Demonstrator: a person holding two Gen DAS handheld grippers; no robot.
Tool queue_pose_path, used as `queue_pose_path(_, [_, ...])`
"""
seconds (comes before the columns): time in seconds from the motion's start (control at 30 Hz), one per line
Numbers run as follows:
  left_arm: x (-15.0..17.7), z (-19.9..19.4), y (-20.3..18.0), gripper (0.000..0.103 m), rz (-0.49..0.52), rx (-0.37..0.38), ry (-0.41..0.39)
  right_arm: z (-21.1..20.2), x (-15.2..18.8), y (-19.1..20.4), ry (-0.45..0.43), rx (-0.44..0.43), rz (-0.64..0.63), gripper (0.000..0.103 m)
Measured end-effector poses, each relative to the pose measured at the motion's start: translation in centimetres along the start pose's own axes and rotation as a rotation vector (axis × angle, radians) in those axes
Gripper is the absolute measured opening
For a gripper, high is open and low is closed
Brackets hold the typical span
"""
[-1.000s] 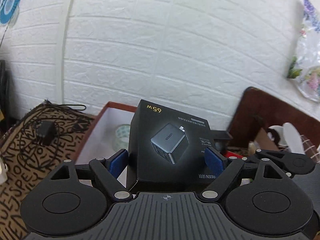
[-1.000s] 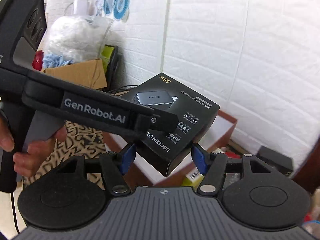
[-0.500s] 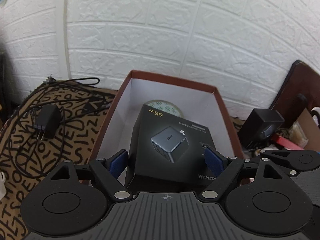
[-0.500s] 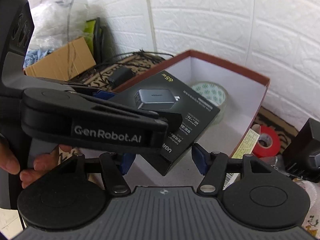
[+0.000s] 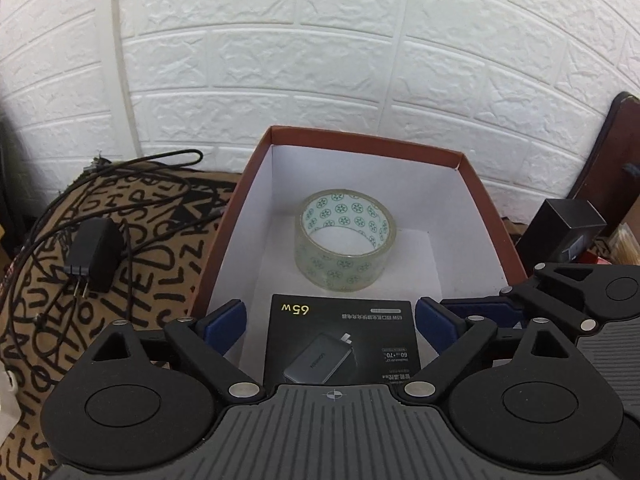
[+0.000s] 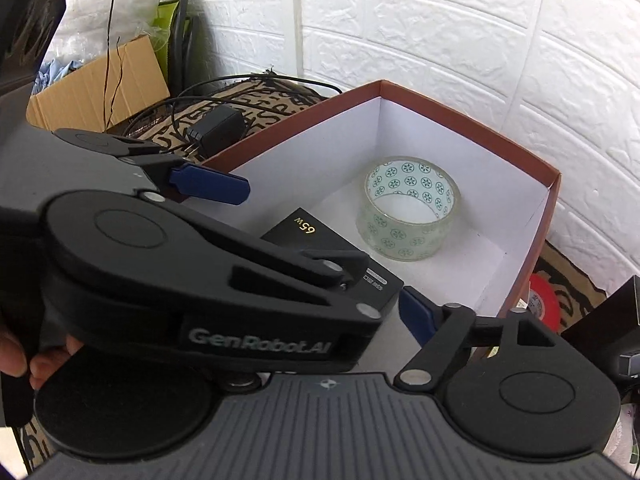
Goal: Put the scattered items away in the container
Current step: 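Lower the black box into the shoebox and open the left gripper, then withdraw the left gripper from the shoebox toward the fabric sachet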
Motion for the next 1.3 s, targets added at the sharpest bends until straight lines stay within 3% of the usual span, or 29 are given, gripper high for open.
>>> queue_pose_path(0.3, [0.5,-1.2,-0.1,0.101,-0.040,-0.018,0.017,-1.3,-0.2,0.5,-0.019,-0.015,0.003,0.098])
queue_pose_path(0.67, [0.3,-5.5,-2.5,0.102,-0.033,-0.048,-0.067,-5.5,0.1,0.6,-0.100,-0.041,0.023,0.100])
queue_pose_path(1.3, [4.7,-12.7,-14.5,0.103,-0.027,0.004,-0.214,-16.9,6.5,-1.2,-0.253,-0.023,-0.002,0.101])
Point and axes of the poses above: each gripper's, at about its wrist camera, not at the fingertips, and z roughly the way its jaws point, y to its left, x to its underside, the point moved 9 cm from there along z, roughly the way its jaws point, and after that the axes turned 6 degrees about x, right-handed, at the moved point
